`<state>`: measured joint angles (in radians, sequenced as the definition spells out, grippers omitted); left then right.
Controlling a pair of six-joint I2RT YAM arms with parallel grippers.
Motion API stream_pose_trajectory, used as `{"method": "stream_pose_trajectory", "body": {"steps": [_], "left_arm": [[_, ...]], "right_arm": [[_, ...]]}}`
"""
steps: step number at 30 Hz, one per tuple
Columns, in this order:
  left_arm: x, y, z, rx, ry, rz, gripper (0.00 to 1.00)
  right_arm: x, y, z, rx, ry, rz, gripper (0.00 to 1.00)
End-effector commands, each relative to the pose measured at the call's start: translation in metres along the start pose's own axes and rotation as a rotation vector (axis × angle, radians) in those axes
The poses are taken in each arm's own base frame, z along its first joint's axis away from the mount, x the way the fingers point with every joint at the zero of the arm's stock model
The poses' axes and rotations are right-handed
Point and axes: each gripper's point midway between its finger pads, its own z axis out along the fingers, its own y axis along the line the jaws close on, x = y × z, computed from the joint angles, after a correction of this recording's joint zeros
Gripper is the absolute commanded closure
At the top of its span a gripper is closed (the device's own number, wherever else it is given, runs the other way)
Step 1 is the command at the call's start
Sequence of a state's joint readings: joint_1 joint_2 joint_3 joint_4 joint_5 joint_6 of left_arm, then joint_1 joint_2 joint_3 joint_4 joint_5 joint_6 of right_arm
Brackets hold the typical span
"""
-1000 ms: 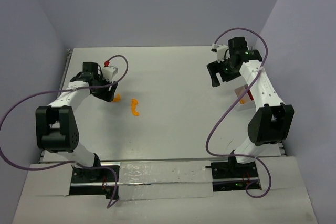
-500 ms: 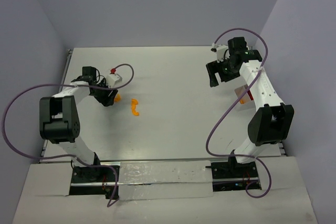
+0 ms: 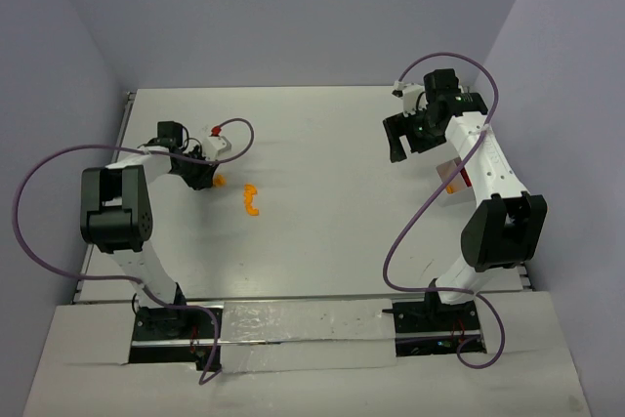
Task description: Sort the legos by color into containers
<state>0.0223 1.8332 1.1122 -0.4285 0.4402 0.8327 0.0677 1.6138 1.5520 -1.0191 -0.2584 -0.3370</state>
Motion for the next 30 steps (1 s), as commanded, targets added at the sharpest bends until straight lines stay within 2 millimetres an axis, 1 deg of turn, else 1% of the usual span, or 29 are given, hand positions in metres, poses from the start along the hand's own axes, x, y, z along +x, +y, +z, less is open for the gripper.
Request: {"method": "stream_pose_trajectory", "body": {"steps": [1, 2, 4, 6, 7, 9, 10, 11, 13, 15, 17, 18, 19, 20, 21, 22, 23, 26, 28, 29, 30], "left_arm": [[-0.009, -0.001, 0.001, 0.036, -0.042, 0.049, 0.76], [-0.009, -0.003, 0.0, 0.04, -0.043, 0.051, 0.79], [-0.008, -0.009, -0.004, 0.055, -0.044, 0.058, 0.82], [-0.009, -0.014, -0.01, 0.064, -0.049, 0.066, 0.89], [-0.012, -0.015, -0.014, 0.065, -0.056, 0.071, 0.9], [-0.021, -0.021, -0.03, 0.063, -0.077, 0.086, 0.99], [-0.025, -0.022, -0.036, 0.059, -0.088, 0.087, 1.0], [-0.025, -0.025, -0.037, 0.07, -0.089, 0.082, 1.0], [-0.049, -0.033, -0.064, 0.059, -0.156, 0.084, 1.0], [-0.069, -0.045, -0.08, 0.067, -0.206, 0.087, 1.0], [-0.092, -0.064, -0.092, 0.08, -0.252, 0.113, 1.0], [-0.099, -0.074, -0.094, 0.085, -0.264, 0.123, 1.0], [-0.113, -0.08, -0.104, 0.061, -0.301, 0.132, 1.0], [-0.128, -0.1, -0.105, 0.075, -0.324, 0.172, 1.0], [-0.139, -0.109, -0.11, 0.057, -0.351, 0.185, 1.0], [-0.152, -0.127, -0.11, 0.071, -0.372, 0.216, 1.0], [-0.161, -0.139, -0.112, 0.074, -0.391, 0.216, 1.0], [-0.189, -0.172, -0.112, 0.112, -0.441, 0.23, 1.0], [-0.207, -0.193, -0.11, 0.148, -0.462, 0.221, 1.0], [-0.212, -0.2, -0.109, 0.156, -0.469, 0.231, 1.0], [-0.218, -0.208, -0.106, 0.169, -0.47, 0.222, 1.0]], "right_arm": [[-0.01, 0.005, -0.017, -0.005, -0.05, 0.0, 0.09], [-0.01, 0.006, -0.018, -0.008, -0.051, 0.0, 0.09], [-0.012, 0.009, -0.018, -0.018, -0.056, 0.0, 0.09], [-0.013, 0.012, -0.019, -0.032, -0.062, -0.001, 0.09], [-0.014, 0.014, -0.019, -0.038, -0.066, -0.001, 0.09], [-0.017, 0.022, -0.02, -0.068, -0.081, 0.004, 0.09], [-0.018, 0.026, -0.02, -0.08, -0.088, 0.005, 0.09], [-0.018, 0.029, -0.021, -0.098, -0.094, 0.01, 0.09], [-0.024, 0.045, -0.023, -0.176, -0.13, 0.027, 0.09], [-0.028, 0.061, -0.025, -0.254, -0.158, 0.043, 0.08], [-0.03, 0.079, -0.027, -0.351, -0.176, 0.063, 0.07], [-0.03, 0.088, -0.027, -0.404, -0.175, 0.084, 0.06], [-0.033, 0.105, -0.031, -0.51, -0.181, 0.092, 0.05], [-0.033, 0.116, -0.032, -0.576, -0.176, 0.1, 0.04], [-0.033, 0.13, -0.034, -0.662, -0.166, 0.113, 0.01], [-0.035, 0.138, -0.035, -0.711, -0.161, 0.123, 0.0], [-0.035, 0.143, -0.033, -0.746, -0.149, 0.127, 0.0], [-0.035, 0.164, -0.036, -0.852, -0.115, 0.111, 0.0], [-0.033, 0.177, -0.034, -0.91, -0.084, 0.102, 0.0], [-0.033, 0.18, -0.032, -0.924, -0.076, 0.1, 0.0], [-0.031, 0.19, -0.031, -0.943, -0.061, 0.081, 0.0]]}}
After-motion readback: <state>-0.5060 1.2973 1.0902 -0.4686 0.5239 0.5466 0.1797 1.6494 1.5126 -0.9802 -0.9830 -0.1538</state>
